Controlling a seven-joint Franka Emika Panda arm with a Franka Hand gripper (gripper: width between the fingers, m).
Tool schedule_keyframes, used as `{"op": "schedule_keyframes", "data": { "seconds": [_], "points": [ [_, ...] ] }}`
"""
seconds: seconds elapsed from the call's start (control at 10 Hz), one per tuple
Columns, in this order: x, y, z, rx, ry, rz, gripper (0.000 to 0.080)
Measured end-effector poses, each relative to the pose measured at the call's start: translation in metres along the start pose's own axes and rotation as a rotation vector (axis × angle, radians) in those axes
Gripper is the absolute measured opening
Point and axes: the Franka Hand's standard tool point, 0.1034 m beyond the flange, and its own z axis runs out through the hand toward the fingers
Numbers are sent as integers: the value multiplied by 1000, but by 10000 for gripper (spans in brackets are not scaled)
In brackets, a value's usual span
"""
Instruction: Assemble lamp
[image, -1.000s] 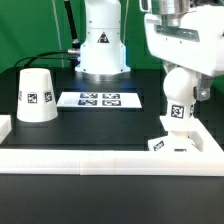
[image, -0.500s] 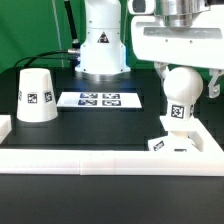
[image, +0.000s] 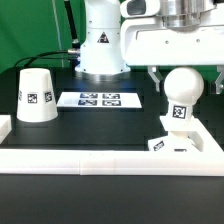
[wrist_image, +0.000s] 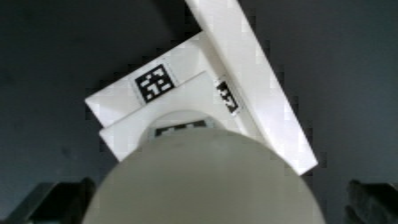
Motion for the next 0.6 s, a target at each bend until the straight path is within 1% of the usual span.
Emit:
{"op": "schedule_keyframes", "data": {
  "seconds": [0.1, 0.2, 0.4, 0.6],
  "points": [
    [1, 1, 0, -30, 12, -160, 698],
    [2, 3, 0, -46, 16, -278, 698],
    [2, 2, 0, -48, 14, -408, 698],
    [3, 2, -1, -50, 11, -613, 698]
  ]
}}
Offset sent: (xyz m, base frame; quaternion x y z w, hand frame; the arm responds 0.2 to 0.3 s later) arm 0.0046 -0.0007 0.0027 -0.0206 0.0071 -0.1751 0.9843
